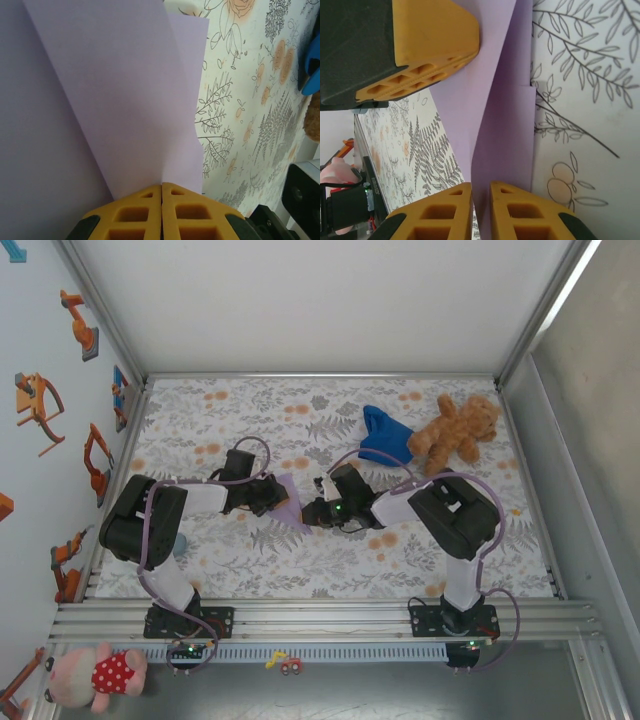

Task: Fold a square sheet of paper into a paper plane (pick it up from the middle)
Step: Fourth fold the wing at the center of the table.

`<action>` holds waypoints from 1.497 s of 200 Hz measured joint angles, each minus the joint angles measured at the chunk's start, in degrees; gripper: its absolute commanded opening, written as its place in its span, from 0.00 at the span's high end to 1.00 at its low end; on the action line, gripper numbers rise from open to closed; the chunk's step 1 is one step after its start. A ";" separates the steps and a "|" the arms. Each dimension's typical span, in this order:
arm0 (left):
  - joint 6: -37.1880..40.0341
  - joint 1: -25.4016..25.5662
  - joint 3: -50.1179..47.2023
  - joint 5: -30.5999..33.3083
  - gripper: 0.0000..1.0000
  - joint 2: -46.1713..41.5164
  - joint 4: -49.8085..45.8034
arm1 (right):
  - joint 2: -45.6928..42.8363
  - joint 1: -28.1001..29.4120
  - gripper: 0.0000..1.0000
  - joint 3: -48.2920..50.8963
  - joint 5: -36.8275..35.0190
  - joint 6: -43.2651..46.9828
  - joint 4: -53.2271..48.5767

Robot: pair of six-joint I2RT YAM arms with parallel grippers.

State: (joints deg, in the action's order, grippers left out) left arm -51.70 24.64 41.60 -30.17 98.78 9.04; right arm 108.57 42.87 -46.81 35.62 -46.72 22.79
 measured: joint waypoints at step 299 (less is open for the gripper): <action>0.02 -0.04 0.02 1.03 0.92 -0.02 -1.42 | 1.55 0.02 0.74 -9.73 -3.30 6.29 -12.66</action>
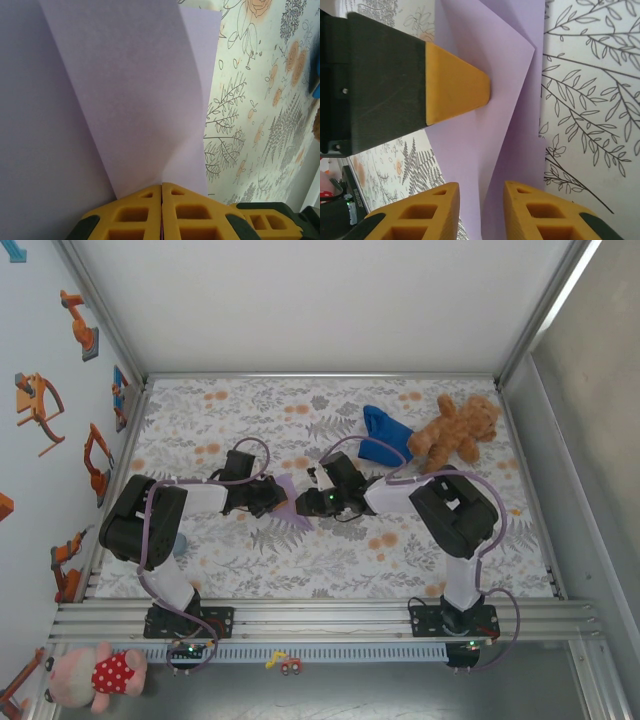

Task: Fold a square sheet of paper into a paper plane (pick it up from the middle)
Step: Fourth fold the wing at the center of the table.

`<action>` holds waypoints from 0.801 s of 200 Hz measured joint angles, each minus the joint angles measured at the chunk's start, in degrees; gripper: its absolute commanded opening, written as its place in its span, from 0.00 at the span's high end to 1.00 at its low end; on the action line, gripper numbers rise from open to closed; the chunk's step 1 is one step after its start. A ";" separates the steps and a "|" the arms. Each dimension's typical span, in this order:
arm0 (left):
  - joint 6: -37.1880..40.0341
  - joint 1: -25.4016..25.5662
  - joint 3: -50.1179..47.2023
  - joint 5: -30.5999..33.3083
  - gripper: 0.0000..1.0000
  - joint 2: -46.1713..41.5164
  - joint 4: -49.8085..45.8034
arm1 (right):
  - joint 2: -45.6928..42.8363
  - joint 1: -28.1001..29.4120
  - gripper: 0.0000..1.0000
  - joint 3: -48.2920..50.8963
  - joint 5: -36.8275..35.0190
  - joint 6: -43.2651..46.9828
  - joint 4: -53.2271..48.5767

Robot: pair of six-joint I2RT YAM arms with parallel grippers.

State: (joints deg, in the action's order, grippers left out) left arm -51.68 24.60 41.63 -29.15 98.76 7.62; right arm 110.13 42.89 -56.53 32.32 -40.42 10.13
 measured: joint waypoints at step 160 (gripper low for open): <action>-0.02 0.00 -0.02 0.22 0.91 -1.84 -0.98 | 4.52 -0.02 0.94 -1.95 4.59 -1.22 1.49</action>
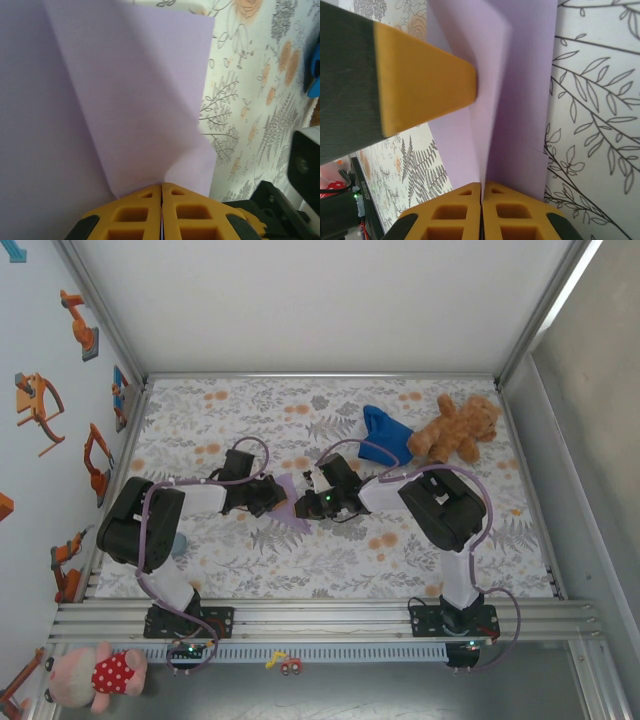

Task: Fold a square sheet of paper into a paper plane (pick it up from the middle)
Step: Fourth fold the wing at the center of the table.

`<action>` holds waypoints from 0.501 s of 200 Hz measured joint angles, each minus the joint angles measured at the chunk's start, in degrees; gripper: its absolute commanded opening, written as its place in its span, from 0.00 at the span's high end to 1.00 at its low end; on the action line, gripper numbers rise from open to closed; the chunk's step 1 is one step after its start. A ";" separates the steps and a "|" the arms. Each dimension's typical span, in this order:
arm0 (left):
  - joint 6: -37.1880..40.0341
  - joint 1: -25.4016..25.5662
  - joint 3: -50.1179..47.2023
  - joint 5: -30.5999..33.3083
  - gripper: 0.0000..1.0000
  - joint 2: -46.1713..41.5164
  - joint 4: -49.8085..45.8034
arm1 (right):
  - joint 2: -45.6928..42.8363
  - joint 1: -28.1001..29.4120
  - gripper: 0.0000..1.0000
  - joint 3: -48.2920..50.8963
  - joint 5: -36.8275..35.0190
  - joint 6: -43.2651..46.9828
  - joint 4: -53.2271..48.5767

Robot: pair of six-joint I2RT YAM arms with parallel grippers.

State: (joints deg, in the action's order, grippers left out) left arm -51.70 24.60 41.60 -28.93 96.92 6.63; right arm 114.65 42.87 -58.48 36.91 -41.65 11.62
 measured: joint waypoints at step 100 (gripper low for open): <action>-0.17 0.00 -2.38 -0.13 0.89 -5.84 2.19 | 2.05 -0.76 1.00 1.22 4.52 -5.22 7.37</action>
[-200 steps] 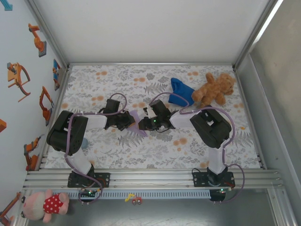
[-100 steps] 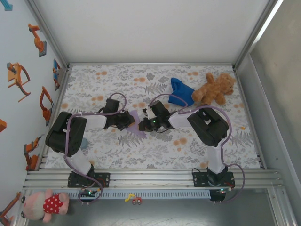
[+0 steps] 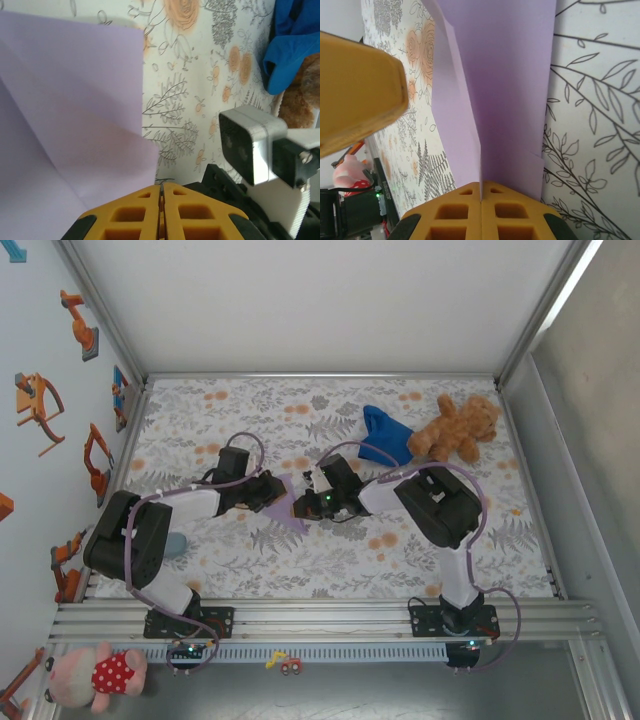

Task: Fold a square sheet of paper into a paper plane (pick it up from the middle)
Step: Fourth fold the wing at the center of the table.

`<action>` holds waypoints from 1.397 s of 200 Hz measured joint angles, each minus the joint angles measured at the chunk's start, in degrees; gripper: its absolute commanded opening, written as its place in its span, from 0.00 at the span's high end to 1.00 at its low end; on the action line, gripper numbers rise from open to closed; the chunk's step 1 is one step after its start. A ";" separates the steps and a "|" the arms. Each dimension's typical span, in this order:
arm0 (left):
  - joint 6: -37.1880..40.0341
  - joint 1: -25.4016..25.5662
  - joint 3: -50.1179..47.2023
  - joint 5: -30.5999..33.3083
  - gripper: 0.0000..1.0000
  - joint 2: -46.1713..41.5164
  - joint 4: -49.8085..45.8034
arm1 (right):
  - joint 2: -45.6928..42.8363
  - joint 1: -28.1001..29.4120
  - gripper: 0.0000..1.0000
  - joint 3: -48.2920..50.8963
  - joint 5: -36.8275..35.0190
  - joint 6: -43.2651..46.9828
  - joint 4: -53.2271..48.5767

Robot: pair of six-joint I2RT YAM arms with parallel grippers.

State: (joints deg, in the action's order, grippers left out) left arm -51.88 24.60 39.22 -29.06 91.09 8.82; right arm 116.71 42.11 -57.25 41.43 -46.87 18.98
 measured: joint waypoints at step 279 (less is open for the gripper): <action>-0.04 -0.24 1.60 -0.33 0.90 7.04 -0.35 | -3.06 -1.27 0.77 1.20 1.95 -1.07 -2.93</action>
State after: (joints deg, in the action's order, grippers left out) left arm -51.92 24.36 40.82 -29.39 98.13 8.47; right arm 113.65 40.84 -56.05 43.38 -47.94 16.05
